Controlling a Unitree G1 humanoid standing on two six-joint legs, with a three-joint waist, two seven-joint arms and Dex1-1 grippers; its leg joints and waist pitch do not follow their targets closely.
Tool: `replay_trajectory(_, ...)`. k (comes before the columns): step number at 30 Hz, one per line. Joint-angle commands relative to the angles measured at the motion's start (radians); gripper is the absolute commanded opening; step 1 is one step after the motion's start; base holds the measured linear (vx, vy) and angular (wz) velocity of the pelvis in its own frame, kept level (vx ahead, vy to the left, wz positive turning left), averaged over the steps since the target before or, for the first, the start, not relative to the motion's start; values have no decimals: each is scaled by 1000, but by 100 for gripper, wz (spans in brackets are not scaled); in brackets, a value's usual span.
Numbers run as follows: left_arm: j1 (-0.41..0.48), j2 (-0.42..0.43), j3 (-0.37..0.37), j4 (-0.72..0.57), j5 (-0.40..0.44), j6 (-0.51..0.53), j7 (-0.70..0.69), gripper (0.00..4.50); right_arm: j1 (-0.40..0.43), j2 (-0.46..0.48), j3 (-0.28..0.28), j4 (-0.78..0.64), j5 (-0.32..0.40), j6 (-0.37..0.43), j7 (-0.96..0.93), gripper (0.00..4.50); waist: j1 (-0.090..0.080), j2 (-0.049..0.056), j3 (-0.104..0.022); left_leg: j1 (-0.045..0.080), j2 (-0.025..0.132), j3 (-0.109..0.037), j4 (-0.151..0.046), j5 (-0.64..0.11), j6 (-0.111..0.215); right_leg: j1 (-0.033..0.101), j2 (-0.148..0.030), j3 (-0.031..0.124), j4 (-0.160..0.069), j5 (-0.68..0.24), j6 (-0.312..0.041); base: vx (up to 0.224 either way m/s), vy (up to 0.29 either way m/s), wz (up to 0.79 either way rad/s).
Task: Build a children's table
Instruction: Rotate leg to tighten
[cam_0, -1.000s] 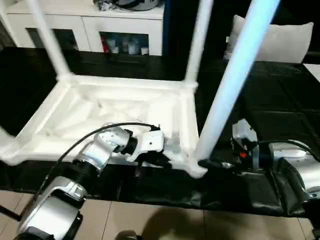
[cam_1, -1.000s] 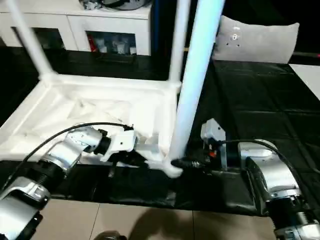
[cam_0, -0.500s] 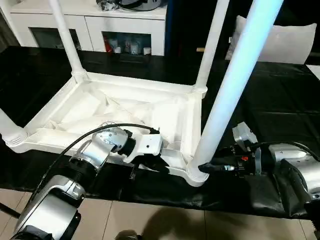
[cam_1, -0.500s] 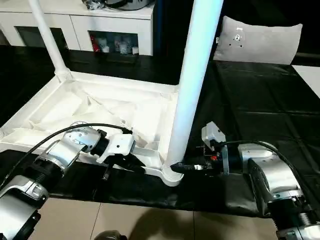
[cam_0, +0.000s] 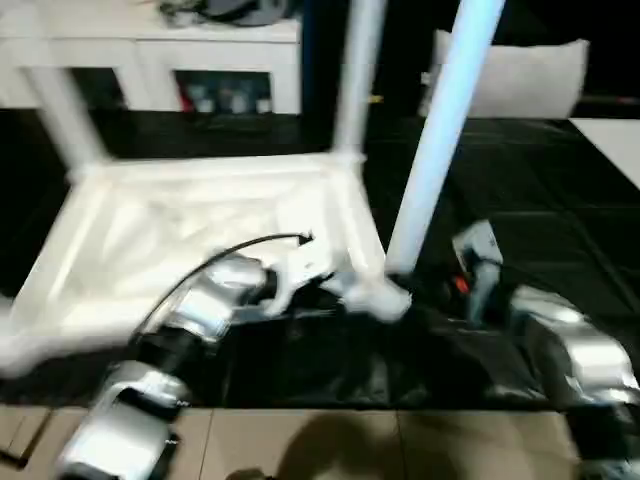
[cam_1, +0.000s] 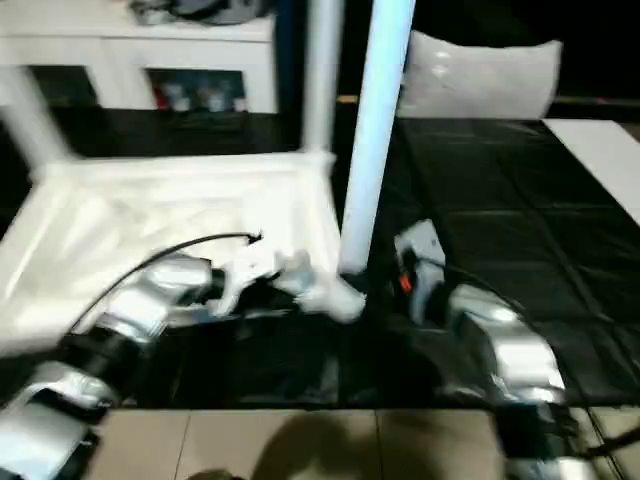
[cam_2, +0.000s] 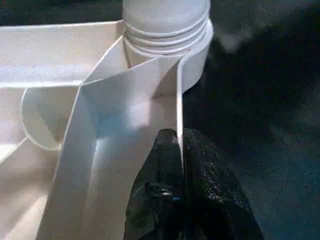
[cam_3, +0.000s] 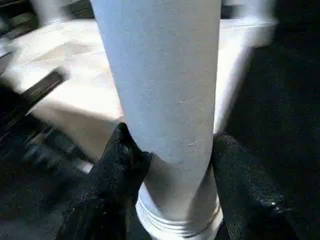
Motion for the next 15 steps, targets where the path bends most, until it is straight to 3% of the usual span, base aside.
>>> replay_trajectory(1, -37, -142, -38, -34, -10, 30, 102, 0, -74, 116, 19, 66, -25, -3, -192, 188, 7, -13, -61, 3, 70, -33, -64, -79, 61, 52, -129, 69, -92, -237, -133, 0, 0, 0)
replay_trajectory(3, -60, -172, -31, -2, 19, 44, 183, 0, -101, 161, -12, 102, -44, -6, -285, 187, -1, -14, -62, 6, 66, -31, -62, -81, 56, 50, -128, 69, -94, -233, -138, 0, 0, 0)
replay_trajectory(4, -63, -176, -30, 2, 27, 48, 199, 0, -105, 171, -17, 107, -49, -5, -300, 187, 2, -13, -63, 3, 64, -32, -62, -71, 60, 55, -129, 70, -93, -223, -136, 0, 0, 0)
replay_trajectory(6, -66, -176, -26, 7, 36, 46, 215, 0, -104, 184, -42, 104, -19, -48, -269, 187, 2, -13, -63, 3, 66, -31, -62, -72, 74, 55, -129, 72, -93, -202, -131, 0, 0, 0)
replay_trajectory(8, -63, -168, -26, 5, 38, 45, 212, 0, -98, 177, -49, 96, -9, -54, -254, 256, 6, -11, -65, 2, 71, -33, -62, -53, 91, 56, -128, 73, -84, -140, -139, 0, 0, 0)
replay_trajectory(13, -48, -124, -25, 5, 39, 4, 173, 0, -63, 120, -58, 58, 14, -66, -160, 299, 12, -10, -66, 2, 74, -32, -60, -51, 110, 59, -131, 73, -79, -86, -156, 0, 0, 0)
replay_trajectory(15, -45, -88, -29, 19, 42, -37, 135, 0, -38, 52, -53, 43, 23, -84, -64, 312, 14, -11, -65, 2, 72, -32, -59, -61, 111, 60, -131, 72, -82, -101, -151, 0, 0, 0)
